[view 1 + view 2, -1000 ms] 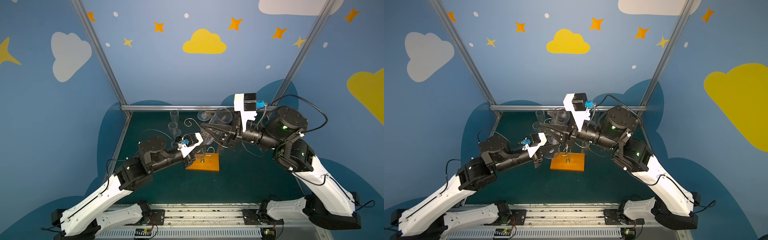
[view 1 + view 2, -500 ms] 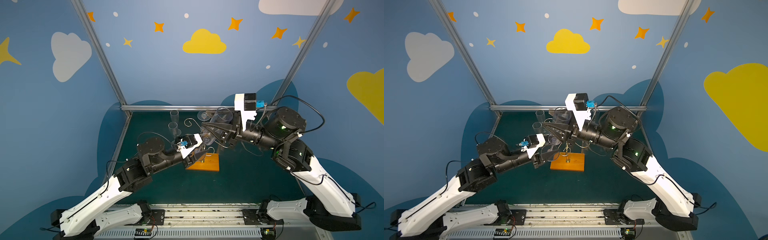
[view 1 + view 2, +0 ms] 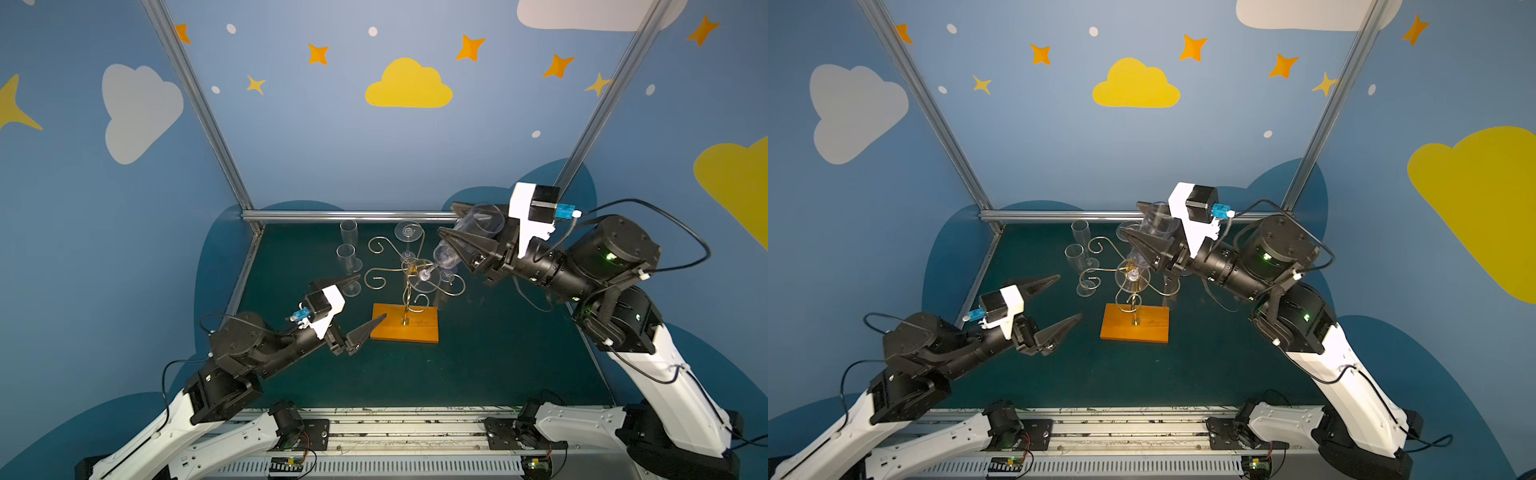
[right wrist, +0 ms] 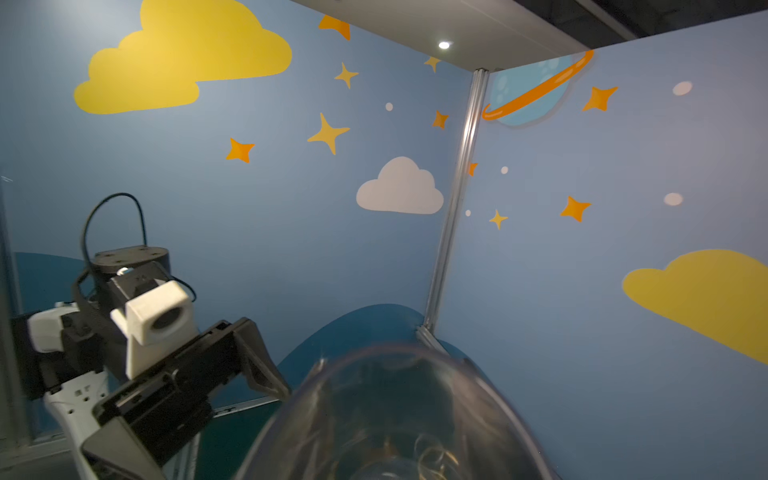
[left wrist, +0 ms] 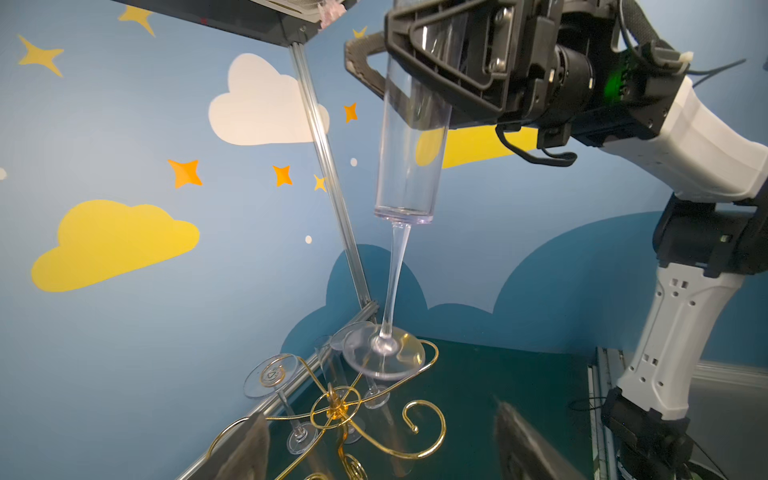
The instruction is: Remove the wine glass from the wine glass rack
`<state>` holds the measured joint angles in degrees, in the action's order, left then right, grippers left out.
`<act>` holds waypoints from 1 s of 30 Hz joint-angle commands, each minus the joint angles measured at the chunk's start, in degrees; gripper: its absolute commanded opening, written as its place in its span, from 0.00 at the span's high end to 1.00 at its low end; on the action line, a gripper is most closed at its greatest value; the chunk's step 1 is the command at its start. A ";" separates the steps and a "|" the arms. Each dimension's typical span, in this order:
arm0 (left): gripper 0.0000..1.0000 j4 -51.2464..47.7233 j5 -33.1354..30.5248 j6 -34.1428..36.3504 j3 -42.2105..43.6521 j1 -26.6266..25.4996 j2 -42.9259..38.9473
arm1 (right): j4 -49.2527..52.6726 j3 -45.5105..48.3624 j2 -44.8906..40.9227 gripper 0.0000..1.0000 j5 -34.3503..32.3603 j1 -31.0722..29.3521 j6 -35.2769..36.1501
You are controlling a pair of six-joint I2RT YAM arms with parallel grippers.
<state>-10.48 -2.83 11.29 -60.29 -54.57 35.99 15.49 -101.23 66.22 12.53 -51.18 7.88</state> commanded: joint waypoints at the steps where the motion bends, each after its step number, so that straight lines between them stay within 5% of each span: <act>1: 0.16 0.34 -3.67 -2.36 1.66 -0.17 -2.58 | -0.18 0.96 -0.79 0.70 -4.37 2.81 6.91; 11: 0.16 -0.17 -7.14 -4.08 4.12 -0.18 -7.29 | -7.92 8.85 -2.47 0.70 -7.44 16.97 13.69; 22: 0.15 0.97 -8.81 -3.73 4.38 -0.18 -5.86 | -21.32 24.37 -3.64 0.71 -1.56 35.49 2.80; 30: 0.15 1.76 -10.65 -3.91 4.72 -0.19 -4.92 | -30.24 34.40 -2.03 0.71 3.32 41.80 -2.71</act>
<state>-10.22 -11.99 7.64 -55.90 -54.57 30.50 -6.90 -68.23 64.01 12.78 -10.39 8.71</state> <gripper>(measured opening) 0.851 0.464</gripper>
